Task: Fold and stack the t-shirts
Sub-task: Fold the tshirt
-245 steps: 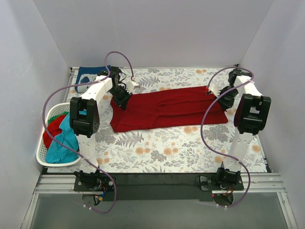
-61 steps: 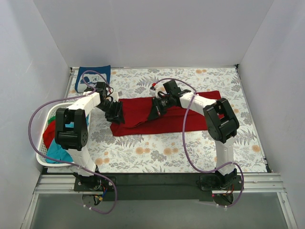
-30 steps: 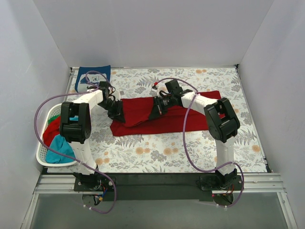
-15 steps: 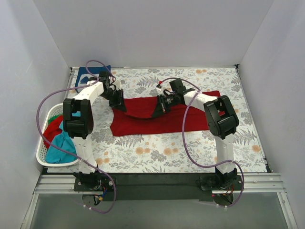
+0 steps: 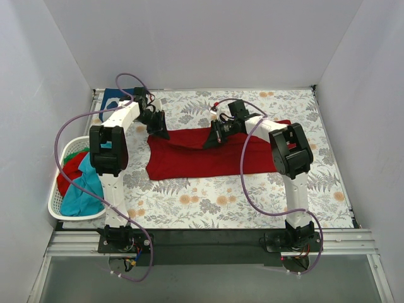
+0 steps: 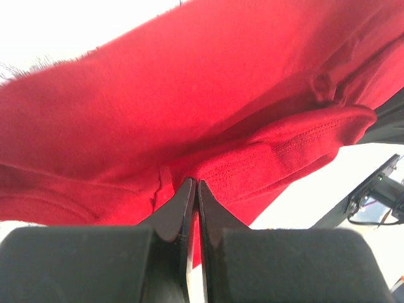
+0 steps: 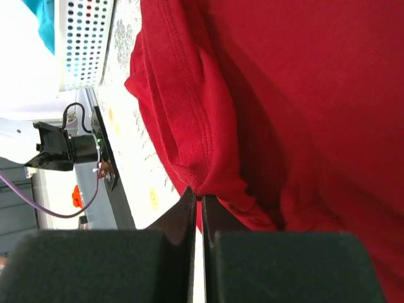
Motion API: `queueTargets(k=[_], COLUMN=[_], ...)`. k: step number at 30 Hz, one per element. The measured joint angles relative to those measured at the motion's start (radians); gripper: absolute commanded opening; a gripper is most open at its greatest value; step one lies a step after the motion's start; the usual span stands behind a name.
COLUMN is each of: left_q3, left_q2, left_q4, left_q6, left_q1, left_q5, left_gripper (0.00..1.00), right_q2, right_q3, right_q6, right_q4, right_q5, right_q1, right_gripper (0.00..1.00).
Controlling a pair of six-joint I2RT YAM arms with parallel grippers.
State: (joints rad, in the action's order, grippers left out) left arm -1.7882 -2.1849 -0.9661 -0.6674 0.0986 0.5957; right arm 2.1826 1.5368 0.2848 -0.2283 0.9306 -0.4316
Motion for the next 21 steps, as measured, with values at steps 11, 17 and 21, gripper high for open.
queueTargets(k=[11, 17, 21], left_q3=[-0.034, 0.063, 0.171], left_q2=[-0.016, 0.084, 0.192], left_q4=[0.082, 0.195, 0.233], left_q6=[-0.038, -0.056, -0.046], left_q1=[-0.021, -0.051, -0.063], left_q5=[-0.012, -0.013, 0.000], left_gripper=[0.41, 0.41, 0.39], right_q2=[0.036, 0.026, -0.035], right_q3=[0.038, 0.036, -0.002], right_q6=[-0.014, -0.035, -0.082], right_q4=[0.001, 0.000, -0.014], right_q5=[-0.004, -0.021, -0.038], right_q1=[0.035, 0.095, 0.134], right_gripper=[0.59, 0.59, 0.43])
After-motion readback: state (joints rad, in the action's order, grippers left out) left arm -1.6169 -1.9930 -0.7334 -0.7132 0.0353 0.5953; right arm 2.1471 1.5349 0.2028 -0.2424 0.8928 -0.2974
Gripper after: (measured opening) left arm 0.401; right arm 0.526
